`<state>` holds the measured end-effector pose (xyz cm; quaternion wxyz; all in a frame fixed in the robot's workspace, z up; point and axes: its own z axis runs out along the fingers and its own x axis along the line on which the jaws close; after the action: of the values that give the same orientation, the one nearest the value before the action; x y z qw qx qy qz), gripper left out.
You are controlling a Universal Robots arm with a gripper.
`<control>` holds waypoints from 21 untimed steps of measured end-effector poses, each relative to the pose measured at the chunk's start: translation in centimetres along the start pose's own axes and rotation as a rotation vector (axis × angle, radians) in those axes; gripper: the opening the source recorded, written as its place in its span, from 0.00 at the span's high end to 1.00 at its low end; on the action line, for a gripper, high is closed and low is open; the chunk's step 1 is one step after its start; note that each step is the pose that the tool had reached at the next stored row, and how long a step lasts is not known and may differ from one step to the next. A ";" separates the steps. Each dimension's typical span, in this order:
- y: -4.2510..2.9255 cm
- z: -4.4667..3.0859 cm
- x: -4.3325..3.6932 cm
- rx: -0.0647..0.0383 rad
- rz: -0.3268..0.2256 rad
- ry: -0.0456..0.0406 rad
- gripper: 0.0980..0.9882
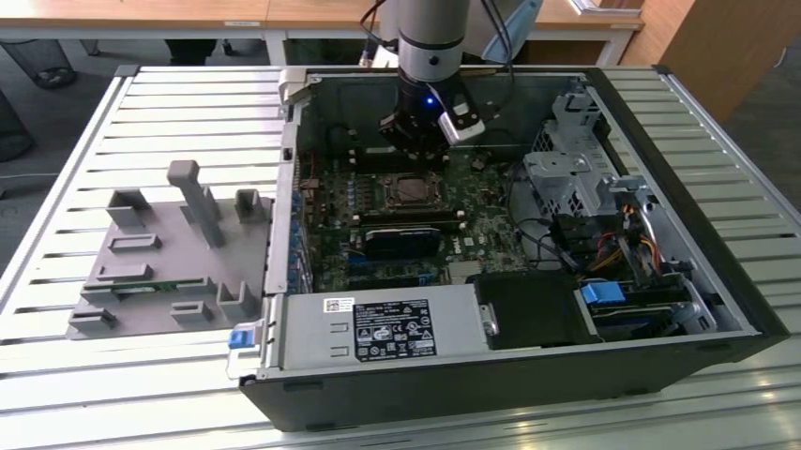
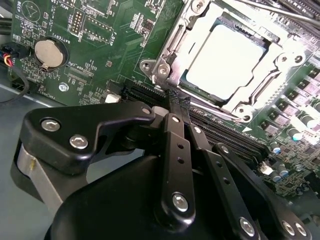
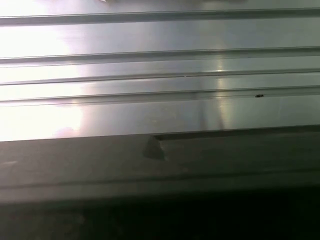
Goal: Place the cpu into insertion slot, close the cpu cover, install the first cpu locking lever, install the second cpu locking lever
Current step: 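Install the first cpu locking lever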
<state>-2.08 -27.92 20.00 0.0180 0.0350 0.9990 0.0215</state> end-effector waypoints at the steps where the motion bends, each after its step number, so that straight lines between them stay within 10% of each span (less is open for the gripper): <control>1: 0.00 0.01 0.00 0.002 0.000 -0.0001 0.99; 21: 0.02 0.38 -0.06 0.002 0.000 -0.0001 0.99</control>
<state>-2.01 -27.89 19.62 0.0180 0.0350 0.9990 0.0206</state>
